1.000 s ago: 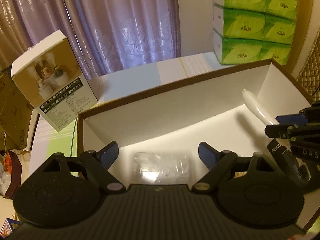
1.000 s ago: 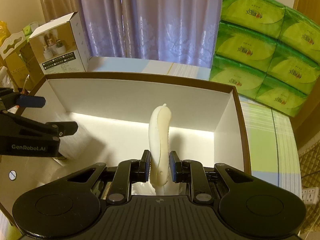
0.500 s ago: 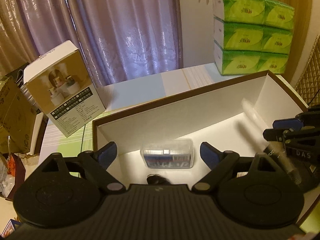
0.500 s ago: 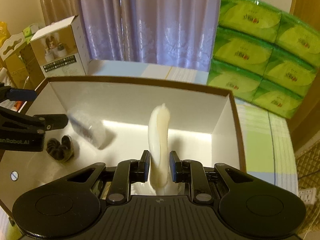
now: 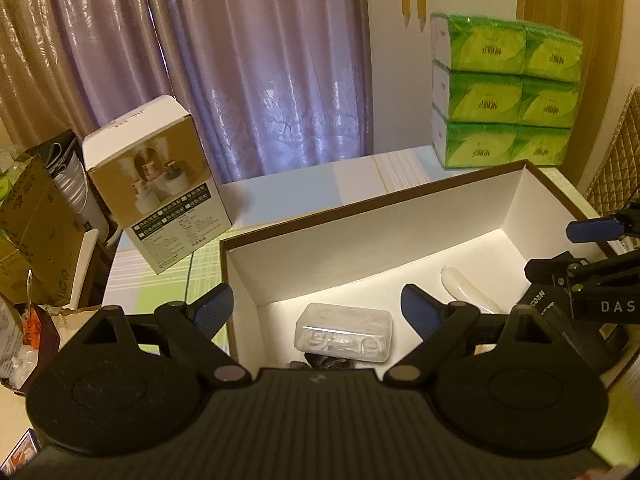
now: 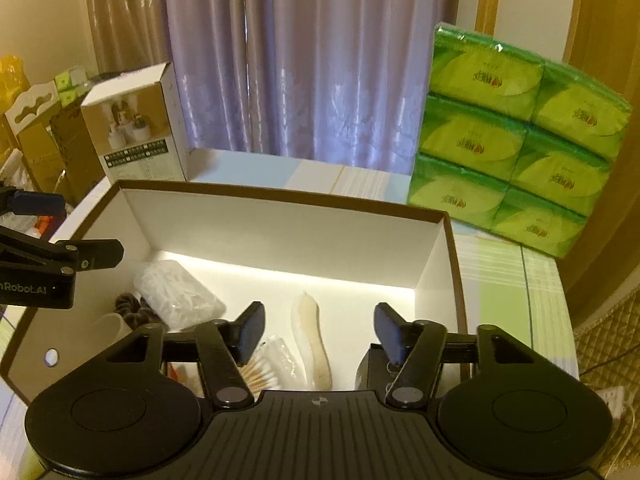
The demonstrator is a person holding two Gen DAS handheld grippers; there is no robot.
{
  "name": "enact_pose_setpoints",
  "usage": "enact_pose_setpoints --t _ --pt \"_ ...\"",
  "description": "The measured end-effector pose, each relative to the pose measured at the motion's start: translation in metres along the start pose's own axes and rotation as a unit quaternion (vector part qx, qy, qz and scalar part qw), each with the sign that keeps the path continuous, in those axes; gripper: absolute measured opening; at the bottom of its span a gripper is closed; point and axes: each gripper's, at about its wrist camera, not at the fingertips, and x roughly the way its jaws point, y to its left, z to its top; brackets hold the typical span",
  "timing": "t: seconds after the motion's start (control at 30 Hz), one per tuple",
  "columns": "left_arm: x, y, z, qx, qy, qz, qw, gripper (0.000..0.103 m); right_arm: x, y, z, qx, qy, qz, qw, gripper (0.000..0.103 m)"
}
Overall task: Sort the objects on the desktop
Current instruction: 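Withdraw both tools up from the box toward the table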
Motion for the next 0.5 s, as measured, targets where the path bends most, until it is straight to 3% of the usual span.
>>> enact_pose_setpoints --t 0.5 --pt "-0.073 -0.004 -0.024 -0.001 -0.035 0.0 0.9994 0.091 -0.07 0.007 -0.019 0.02 -0.038 0.008 0.999 0.091"
